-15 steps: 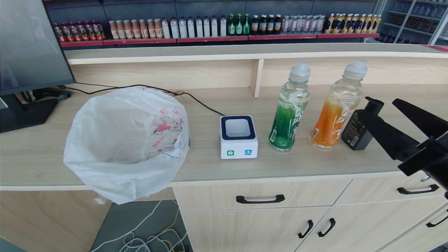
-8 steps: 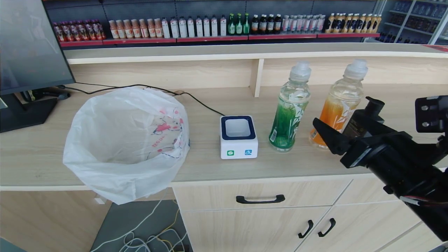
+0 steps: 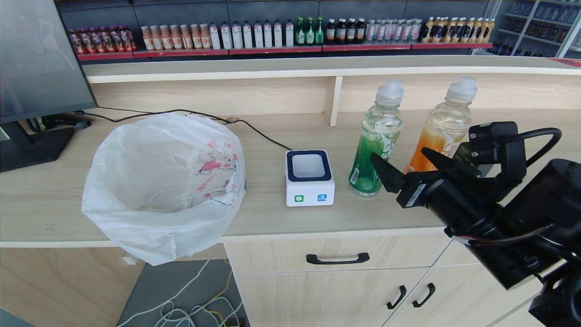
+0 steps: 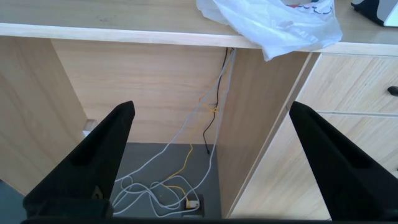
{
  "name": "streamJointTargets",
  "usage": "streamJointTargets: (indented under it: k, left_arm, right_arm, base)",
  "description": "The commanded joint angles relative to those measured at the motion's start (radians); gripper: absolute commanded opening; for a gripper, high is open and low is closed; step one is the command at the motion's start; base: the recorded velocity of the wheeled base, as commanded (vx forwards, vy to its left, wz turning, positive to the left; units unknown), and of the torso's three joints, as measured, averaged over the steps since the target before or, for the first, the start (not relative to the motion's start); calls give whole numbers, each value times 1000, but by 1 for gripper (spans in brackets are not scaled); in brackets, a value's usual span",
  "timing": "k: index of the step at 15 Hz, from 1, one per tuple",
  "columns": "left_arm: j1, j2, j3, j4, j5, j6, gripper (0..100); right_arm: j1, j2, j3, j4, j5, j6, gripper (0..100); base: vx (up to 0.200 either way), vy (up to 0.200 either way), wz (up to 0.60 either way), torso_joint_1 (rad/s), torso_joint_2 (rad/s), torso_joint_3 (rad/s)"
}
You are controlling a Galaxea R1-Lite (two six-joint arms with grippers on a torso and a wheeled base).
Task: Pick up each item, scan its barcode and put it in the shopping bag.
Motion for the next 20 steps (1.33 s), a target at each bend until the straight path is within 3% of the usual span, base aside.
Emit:
streamJointTargets:
  k: [1, 20]
  left_arm:
    - [0, 0, 0, 0, 0, 0, 100]
    - [0, 0, 0, 2, 0, 0, 100]
  right_arm:
    - [1, 27, -9, -1, 0, -1, 100]
    - [-19, 206, -198, -21, -46, -39, 100]
  base:
    - [0, 0, 0, 0, 0, 0]
    - [0, 0, 0, 0, 0, 0]
